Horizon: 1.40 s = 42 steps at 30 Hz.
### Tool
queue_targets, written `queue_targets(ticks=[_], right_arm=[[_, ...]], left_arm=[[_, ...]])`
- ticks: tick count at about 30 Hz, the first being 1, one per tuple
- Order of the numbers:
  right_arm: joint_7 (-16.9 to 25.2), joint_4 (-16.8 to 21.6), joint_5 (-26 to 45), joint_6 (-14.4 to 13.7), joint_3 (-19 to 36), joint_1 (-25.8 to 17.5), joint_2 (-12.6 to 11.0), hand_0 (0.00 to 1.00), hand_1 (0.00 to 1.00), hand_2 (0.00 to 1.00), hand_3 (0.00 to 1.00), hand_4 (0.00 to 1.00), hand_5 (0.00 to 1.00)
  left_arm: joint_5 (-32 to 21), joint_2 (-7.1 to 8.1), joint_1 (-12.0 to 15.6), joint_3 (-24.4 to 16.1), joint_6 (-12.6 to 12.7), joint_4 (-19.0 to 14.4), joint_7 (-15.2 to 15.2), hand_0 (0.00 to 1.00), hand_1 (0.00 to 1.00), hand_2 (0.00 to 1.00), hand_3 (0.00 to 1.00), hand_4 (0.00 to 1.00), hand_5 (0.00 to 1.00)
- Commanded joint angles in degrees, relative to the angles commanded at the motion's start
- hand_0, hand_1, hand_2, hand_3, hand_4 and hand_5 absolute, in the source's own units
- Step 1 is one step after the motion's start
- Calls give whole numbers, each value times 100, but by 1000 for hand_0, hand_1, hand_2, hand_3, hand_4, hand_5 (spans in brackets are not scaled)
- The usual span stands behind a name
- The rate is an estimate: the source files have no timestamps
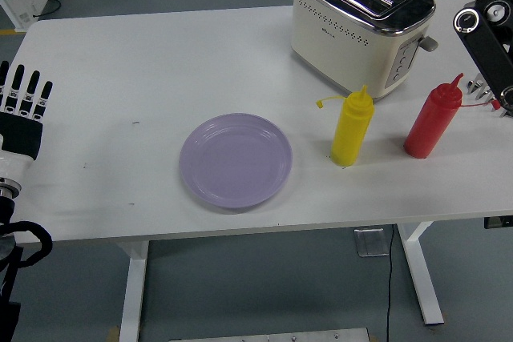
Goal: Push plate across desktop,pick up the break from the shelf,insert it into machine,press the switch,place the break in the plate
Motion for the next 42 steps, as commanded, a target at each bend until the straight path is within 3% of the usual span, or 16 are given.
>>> queue_targets(ticks=[5,15,28,42], right_arm=[[-250,-502,53,66,-142,360,256,422,441,488,516,286,2],[-480,-1145,-80,87,-309,747,636,421,440,487,516,280,2],[-1089,-1294,-184,64,-383,864,914,417,435,486,517,271,2],[-1089,-1373,-181,54,-450,857,1026,414,432,487,518,265,2]], left_arm=[[14,2,-2,17,-2,-18,8,862,819,877,777,717,998],[24,10,-15,23,3,-16,5,862,819,877,776,717,998],[46,5,-23,31,9,14,3,862,819,876,776,717,998],[61,-2,-30,32,15,29,-2,863,819,877,777,717,998]])
